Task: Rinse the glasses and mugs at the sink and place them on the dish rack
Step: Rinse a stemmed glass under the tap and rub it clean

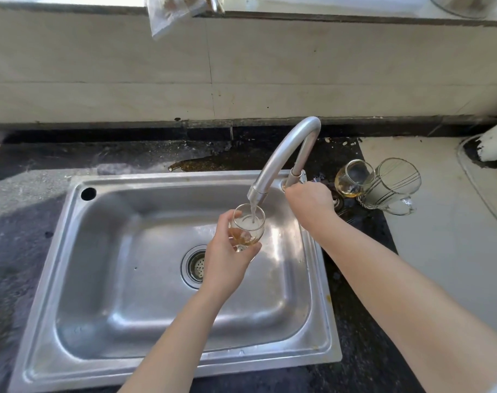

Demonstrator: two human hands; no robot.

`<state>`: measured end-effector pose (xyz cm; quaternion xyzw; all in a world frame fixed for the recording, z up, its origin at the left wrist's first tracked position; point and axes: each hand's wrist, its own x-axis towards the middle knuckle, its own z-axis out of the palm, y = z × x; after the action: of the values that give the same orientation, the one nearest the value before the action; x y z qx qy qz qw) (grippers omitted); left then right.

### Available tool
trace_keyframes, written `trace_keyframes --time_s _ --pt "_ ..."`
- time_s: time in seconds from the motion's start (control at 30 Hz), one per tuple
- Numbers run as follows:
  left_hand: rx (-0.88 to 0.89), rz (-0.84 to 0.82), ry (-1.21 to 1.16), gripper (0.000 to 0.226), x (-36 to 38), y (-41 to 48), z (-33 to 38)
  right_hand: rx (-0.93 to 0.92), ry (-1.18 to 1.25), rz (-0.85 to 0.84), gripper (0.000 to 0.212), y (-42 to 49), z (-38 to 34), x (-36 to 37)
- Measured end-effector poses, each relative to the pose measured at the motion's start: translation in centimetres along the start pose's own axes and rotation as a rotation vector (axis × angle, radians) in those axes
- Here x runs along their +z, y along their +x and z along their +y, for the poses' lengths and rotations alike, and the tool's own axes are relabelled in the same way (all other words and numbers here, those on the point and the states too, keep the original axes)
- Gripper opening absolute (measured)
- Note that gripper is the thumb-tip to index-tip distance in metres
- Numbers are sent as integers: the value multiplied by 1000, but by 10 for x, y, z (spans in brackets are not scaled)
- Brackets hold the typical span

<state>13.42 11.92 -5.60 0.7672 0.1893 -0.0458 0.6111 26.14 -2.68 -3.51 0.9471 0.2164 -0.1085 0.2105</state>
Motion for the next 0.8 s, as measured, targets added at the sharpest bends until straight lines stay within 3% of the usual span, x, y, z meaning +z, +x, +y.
trace_keyframes --time_s 0.13,0.2,0.27,0.37,0.43,0.5,0.6,0.8 --pt "-17 2 -19 61 -1 -1 -4 -21 7 13 42 -2 -1 0" --pt "-18 6 -29 60 -3 -1 -5 55 121 -2 33 -3 0 -2" --pt "-26 3 -37 60 -5 -2 -3 209 348 35 20 -10 6 -7" --pt "-61 -34 -83 58 -10 -2 -1 298 750 124 27 -33 7 -15" --pt "-79 -62 -96 57 -11 -2 1 227 1180 55 33 -49 -4 -23" --pt "-100 -89 -102 56 -11 -4 3 78 1491 -123 47 -55 -20 -26" --pt "-133 -118 -123 49 -9 -5 6 -1 1559 -167 56 -50 -39 -18" --pt "-173 -151 -130 15 -18 -6 9 78 1613 -119 19 -40 -47 -30"
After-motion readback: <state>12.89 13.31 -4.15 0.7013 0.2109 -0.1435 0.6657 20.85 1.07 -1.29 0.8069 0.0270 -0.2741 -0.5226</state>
